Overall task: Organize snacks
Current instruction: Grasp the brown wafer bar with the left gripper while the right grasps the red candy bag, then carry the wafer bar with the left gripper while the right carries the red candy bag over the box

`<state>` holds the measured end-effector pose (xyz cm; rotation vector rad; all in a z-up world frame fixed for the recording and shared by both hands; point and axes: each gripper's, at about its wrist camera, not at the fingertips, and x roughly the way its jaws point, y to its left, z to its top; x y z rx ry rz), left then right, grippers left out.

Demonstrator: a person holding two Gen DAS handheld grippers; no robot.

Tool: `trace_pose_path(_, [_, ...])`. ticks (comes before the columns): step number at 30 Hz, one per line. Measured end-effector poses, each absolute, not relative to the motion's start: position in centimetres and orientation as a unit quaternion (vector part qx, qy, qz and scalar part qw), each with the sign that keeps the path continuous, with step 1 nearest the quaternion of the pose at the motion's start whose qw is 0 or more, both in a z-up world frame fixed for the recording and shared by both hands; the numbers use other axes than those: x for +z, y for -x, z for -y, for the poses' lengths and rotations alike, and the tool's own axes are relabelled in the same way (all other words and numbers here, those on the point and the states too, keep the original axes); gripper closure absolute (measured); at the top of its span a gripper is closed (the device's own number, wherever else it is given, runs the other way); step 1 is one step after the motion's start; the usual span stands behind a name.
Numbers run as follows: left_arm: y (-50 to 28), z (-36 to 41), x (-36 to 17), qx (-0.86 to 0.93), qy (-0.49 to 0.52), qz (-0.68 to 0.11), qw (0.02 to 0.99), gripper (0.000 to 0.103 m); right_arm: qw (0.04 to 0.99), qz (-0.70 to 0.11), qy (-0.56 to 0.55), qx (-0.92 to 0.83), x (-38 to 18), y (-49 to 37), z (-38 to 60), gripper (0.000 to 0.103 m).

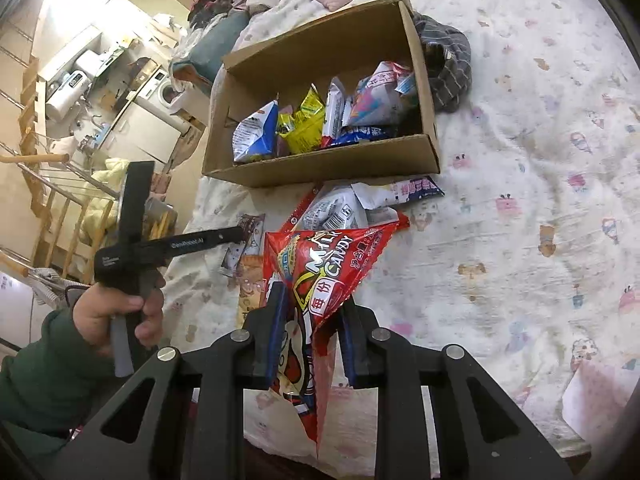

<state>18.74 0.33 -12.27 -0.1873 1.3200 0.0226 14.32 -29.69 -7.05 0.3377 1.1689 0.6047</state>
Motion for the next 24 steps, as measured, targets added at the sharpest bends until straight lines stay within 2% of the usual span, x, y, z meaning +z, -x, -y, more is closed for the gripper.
trace_pose_path(5, [-18.5,-0.9,-13.8,0.002,0.104,-0.632,0.768,0.088,0.778,-0.545,-0.141,0.28,-7.4,-13.9,28.0,0.078])
trace_pose_path(8, [-18.2,-1.1,-13.5,0.0,0.107,-0.625,0.773,0.088,0.779,-0.544,-0.141,0.279,-7.3,-13.9,28.0,0.078])
trace_pose_path(24, [-15.7,-0.5,-3.4,-0.03,0.053,-0.508,0.859,0.088,0.831,-0.474,-0.167,0.237,-3.9,-15.9,28.3,0.078])
